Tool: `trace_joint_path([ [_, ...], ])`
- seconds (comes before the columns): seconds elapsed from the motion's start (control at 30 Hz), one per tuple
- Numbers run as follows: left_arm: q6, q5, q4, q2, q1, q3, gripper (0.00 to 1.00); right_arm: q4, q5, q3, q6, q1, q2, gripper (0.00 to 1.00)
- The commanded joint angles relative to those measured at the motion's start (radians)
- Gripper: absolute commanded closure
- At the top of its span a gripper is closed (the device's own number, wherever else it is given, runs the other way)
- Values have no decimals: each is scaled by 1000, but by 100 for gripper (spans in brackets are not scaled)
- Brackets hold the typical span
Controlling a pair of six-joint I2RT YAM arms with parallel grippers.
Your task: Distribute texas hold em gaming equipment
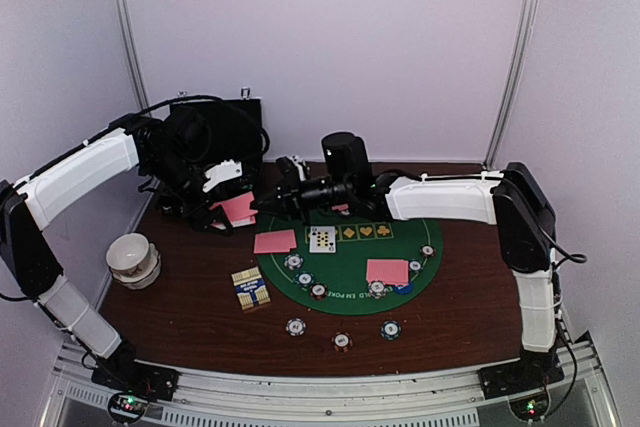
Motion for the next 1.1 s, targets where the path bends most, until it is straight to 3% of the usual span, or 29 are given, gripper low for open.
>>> trace_joint_path([
  [0.0, 11, 4, 4, -11, 0, 24, 100, 43, -20, 22, 9, -11, -11, 99],
  [0.3, 12, -11, 4, -15, 0, 18, 100, -163, -33, -21, -155, -104, -128, 100],
  [0.47, 13, -16, 3, -21, 0, 10, 100, -465, 11, -3, -384, -180, -205, 100],
  [0.63, 12, -19, 1, -22, 0, 6, 100, -948, 279, 168, -790, -197, -222, 100],
  [0.73, 10, -17, -1, -24, 0, 7, 100, -1101, 469, 234, -961, -191, -211, 100],
  [0.9, 7, -21, -1, -26, 0, 3, 100, -1105, 839, 206, -1244, -124, -216, 100],
  [1.07, 7, -19, -5, -35, 0, -6, 100, -900, 1163, 47, -1568, -4, -218, 100],
])
